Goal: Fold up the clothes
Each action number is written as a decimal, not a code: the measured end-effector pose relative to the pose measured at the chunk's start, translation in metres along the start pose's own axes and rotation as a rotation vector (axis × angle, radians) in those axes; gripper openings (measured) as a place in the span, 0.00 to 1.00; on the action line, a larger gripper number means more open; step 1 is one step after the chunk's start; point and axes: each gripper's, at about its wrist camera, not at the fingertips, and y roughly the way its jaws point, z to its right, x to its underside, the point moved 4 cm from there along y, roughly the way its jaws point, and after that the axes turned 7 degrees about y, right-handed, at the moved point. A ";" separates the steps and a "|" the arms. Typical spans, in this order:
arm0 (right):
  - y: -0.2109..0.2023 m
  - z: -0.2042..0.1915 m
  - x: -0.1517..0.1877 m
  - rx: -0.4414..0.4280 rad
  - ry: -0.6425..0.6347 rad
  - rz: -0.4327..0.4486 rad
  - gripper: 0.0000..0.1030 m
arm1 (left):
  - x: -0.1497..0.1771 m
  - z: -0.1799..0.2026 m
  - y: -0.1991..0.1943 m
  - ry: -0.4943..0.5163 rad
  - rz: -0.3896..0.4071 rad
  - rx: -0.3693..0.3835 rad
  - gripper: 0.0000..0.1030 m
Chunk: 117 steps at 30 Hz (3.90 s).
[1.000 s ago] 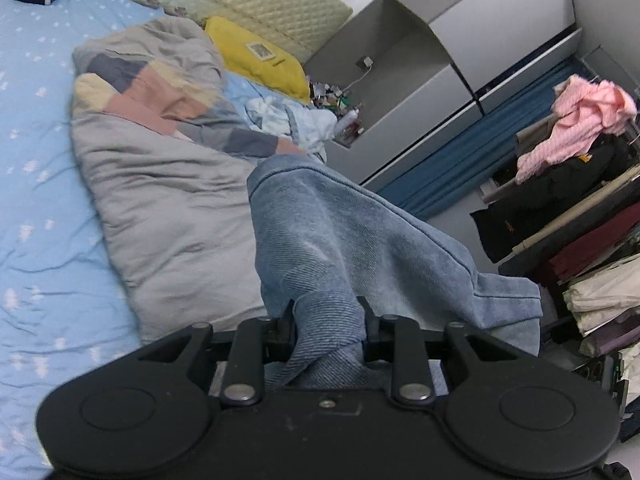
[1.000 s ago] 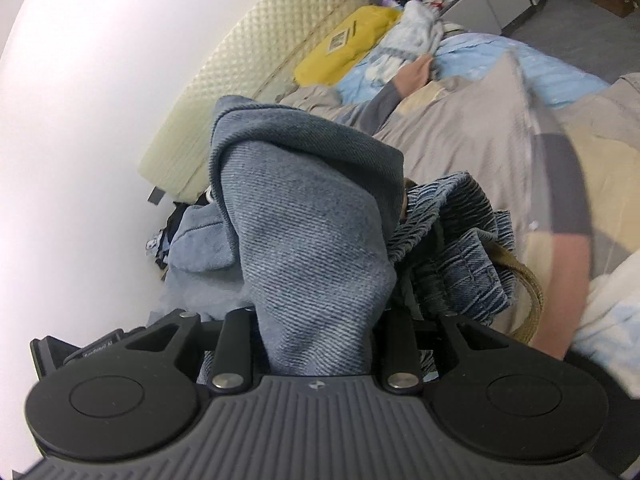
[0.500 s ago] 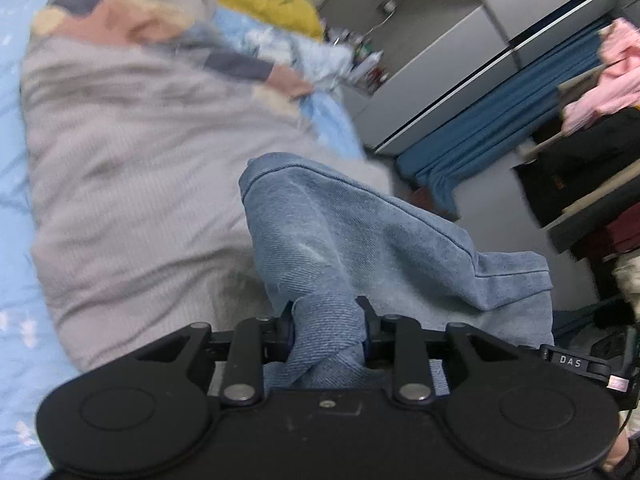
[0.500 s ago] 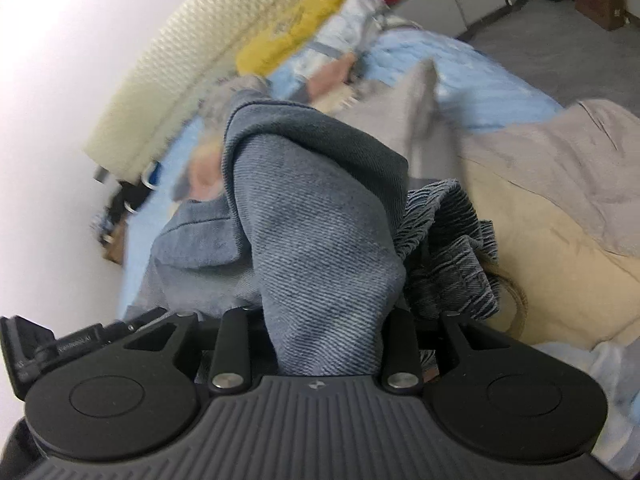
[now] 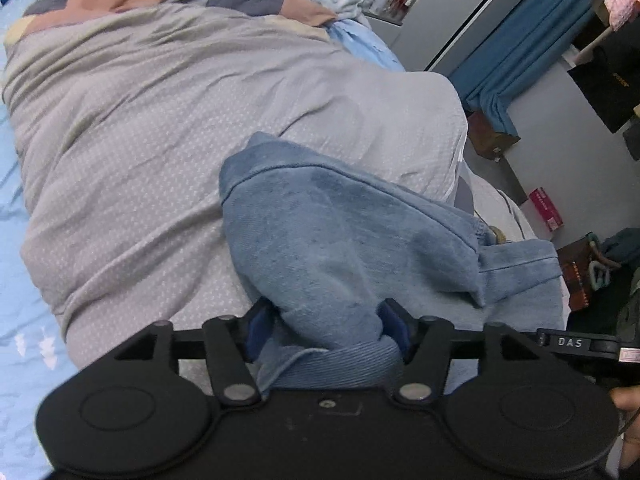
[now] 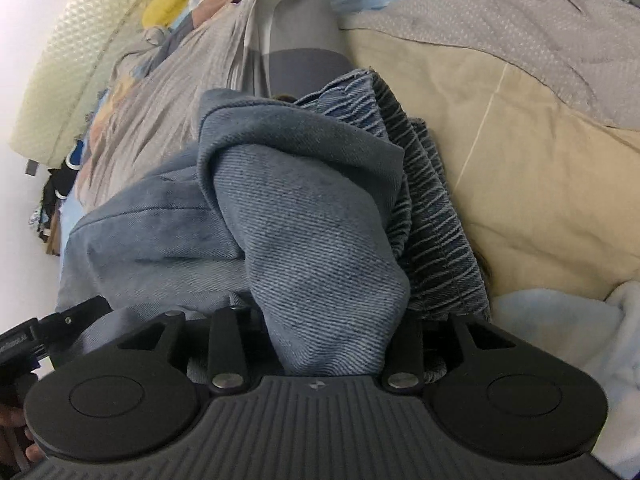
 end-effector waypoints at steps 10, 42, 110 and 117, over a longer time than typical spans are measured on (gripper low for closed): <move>-0.016 -0.079 -0.018 0.086 -0.096 0.122 0.60 | 0.000 0.019 -0.083 0.085 0.090 -0.071 0.75; 0.015 -0.375 0.162 0.000 -0.503 0.340 0.61 | 0.137 -0.207 -0.432 -0.037 0.353 -0.404 0.92; -0.006 -0.483 0.463 0.010 -0.752 0.337 0.98 | 0.289 -0.393 -0.604 -0.097 0.392 -0.661 0.99; -0.006 -0.483 0.465 0.008 -0.734 0.334 0.98 | 0.286 -0.396 -0.600 -0.089 0.388 -0.659 0.99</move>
